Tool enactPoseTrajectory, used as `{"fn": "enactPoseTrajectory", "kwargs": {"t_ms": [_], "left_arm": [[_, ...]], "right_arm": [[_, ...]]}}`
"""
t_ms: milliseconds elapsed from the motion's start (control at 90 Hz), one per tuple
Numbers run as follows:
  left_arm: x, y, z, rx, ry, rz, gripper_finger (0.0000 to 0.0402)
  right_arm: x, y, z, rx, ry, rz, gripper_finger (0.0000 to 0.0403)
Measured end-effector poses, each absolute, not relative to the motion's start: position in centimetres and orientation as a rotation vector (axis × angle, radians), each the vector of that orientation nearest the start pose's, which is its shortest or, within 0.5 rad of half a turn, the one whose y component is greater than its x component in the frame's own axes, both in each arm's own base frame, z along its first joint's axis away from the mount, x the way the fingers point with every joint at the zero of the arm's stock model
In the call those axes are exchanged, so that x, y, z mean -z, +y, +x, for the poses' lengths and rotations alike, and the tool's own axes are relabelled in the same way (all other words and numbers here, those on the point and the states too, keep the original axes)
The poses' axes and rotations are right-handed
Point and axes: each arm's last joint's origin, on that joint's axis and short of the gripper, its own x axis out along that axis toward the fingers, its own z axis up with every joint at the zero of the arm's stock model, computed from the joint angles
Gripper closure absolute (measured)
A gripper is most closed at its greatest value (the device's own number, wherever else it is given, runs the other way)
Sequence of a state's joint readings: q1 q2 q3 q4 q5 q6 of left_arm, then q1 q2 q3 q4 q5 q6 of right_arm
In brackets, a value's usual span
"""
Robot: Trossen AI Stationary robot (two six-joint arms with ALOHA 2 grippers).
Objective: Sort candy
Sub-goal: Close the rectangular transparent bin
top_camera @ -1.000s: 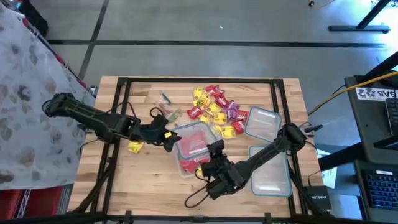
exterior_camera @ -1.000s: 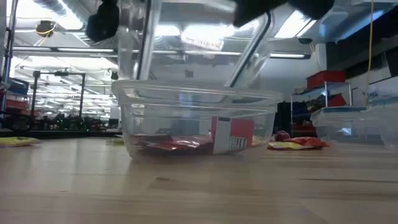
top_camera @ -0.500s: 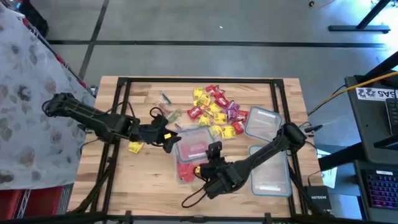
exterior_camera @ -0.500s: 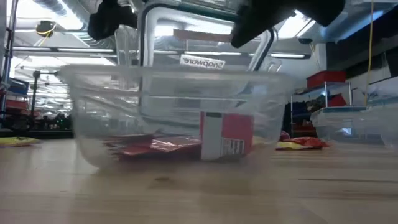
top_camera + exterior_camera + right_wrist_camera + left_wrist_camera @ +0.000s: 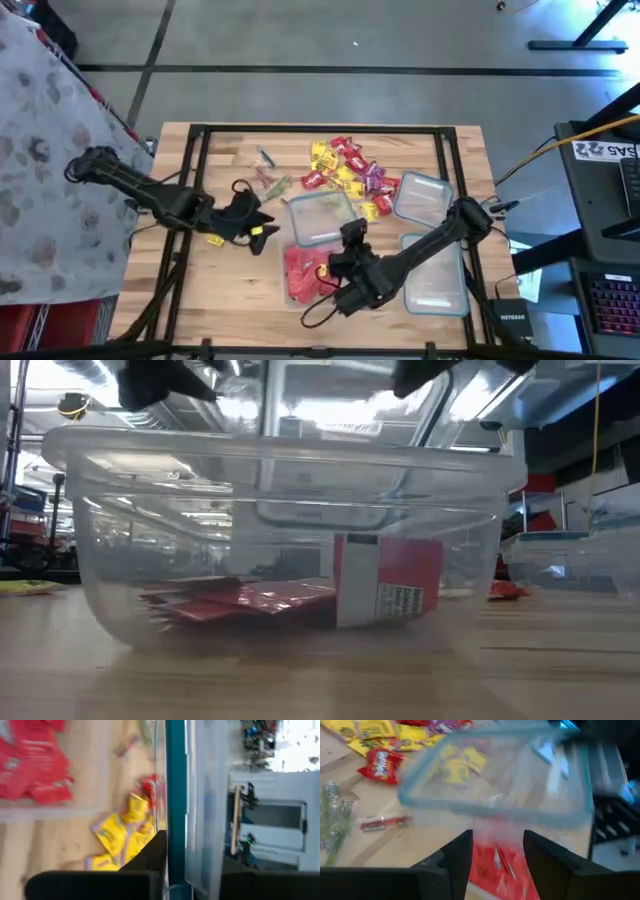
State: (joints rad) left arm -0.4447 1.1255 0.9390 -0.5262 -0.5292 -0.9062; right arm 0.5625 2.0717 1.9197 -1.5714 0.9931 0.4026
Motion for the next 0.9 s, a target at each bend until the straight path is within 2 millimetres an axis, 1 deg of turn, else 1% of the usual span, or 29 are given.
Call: {"fn": "enactPoseTrajectory", "kwargs": {"t_ms": [56,122,222,300,400,533,644,722,811,900], "left_arm": [[-29.2,-9.3,20.9,-0.328,0.561,-0.518,0.0243],[-28.5,-10.3,20.9,-0.3,0.58,-0.496,0.0243],[-26.4,-11.4,21.3,-0.292,0.603,-0.452,0.0243],[-24.8,-11.5,22.1,-0.32,0.609,-0.409,0.0243],[-23.1,-11.0,23.4,-0.361,0.617,-0.359,0.0236],[-21.2,-9.6,25.5,-0.388,0.657,-0.316,0.0211],[-19.3,-8.3,26.9,-0.356,0.767,-0.306,0.0185],[-18.2,-7.5,27.5,-0.347,0.831,-0.317,0.0173],[-17.0,-6.9,28.0,-0.361,0.882,-0.326,0.0171],[-16.3,-6.5,28.2,-0.39,0.909,-0.342,0.019]], "right_arm": [[-28.2,18.5,33.8,0.544,1.084,-0.829,0.0375],[-29.2,18.4,33.7,0.548,1.058,-0.773,0.0374],[-30.9,18.5,33.9,0.589,0.977,-0.663,0.0373],[-32.3,18.6,34.0,0.595,0.932,-0.627,0.0375],[-33.7,18.5,34.0,0.622,0.869,-0.605,0.0375],[-35.1,18.4,34.0,0.632,0.822,-0.583,0.0373],[-35.5,18.4,34.0,0.63,0.812,-0.569,0.0374],[-35.6,18.4,34.0,0.623,0.815,-0.561,0.0375],[-35.7,18.5,34.0,0.62,0.815,-0.557,0.0374],[-35.6,18.5,34.0,0.609,0.827,-0.549,0.0373]]}}
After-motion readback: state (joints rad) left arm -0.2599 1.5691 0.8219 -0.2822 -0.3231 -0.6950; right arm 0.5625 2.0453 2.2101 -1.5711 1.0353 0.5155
